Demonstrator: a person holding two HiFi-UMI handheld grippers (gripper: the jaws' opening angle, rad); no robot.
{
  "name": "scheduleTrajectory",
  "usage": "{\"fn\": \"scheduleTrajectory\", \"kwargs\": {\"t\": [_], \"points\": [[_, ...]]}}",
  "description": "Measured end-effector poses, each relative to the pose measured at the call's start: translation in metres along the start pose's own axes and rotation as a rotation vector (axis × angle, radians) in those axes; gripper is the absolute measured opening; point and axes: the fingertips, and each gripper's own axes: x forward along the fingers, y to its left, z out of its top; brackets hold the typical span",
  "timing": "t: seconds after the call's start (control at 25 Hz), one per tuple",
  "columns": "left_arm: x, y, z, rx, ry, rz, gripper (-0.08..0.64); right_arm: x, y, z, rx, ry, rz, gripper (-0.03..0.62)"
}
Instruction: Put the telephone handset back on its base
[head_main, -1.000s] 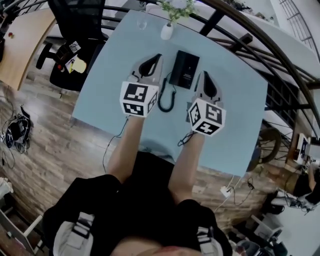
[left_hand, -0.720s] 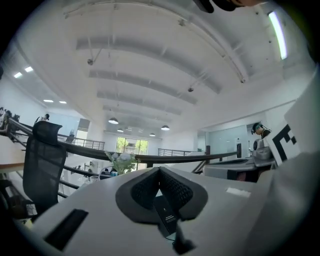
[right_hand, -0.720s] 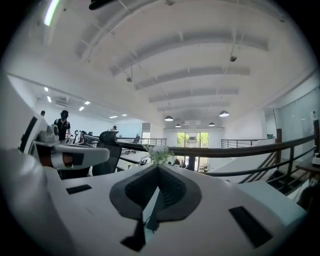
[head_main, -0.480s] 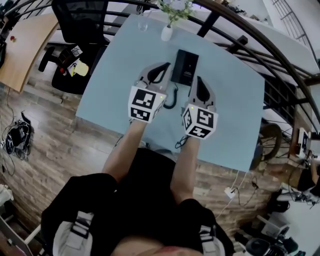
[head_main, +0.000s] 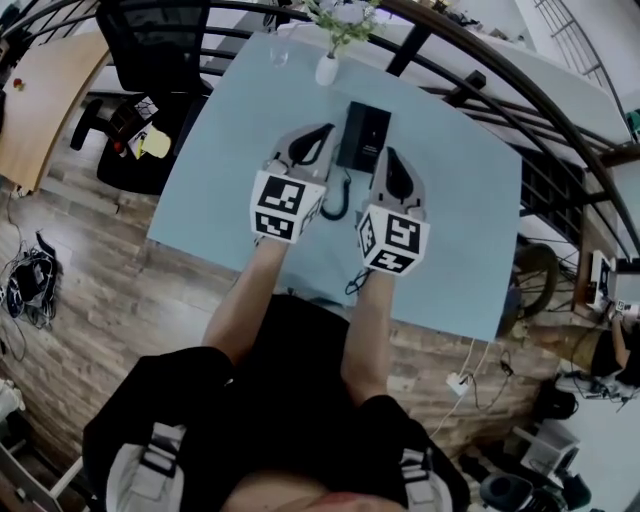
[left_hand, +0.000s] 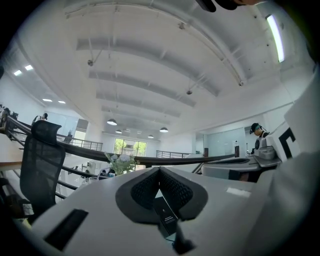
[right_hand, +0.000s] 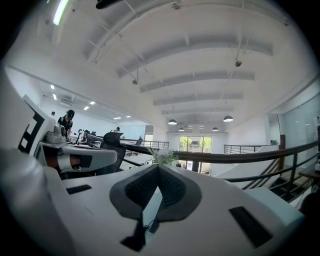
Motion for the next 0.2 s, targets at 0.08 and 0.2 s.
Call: {"fn": "scheduleTrajectory", "kwargs": {"t": [0.08, 0.2], "points": [[0.0026, 0.001, -0.0021, -0.002, 0.003, -0.03, 0.0, 0.0047, 0.0025, -0.0024, 0.002, -0.001, 0.004, -0.006], [0.0066, 0.0038, -0.0044, -0.001, -0.001, -0.054, 0.0, 0.0111, 0.0037, -0.0039, 0.004, -0.001, 0.008, -0.006]]}}
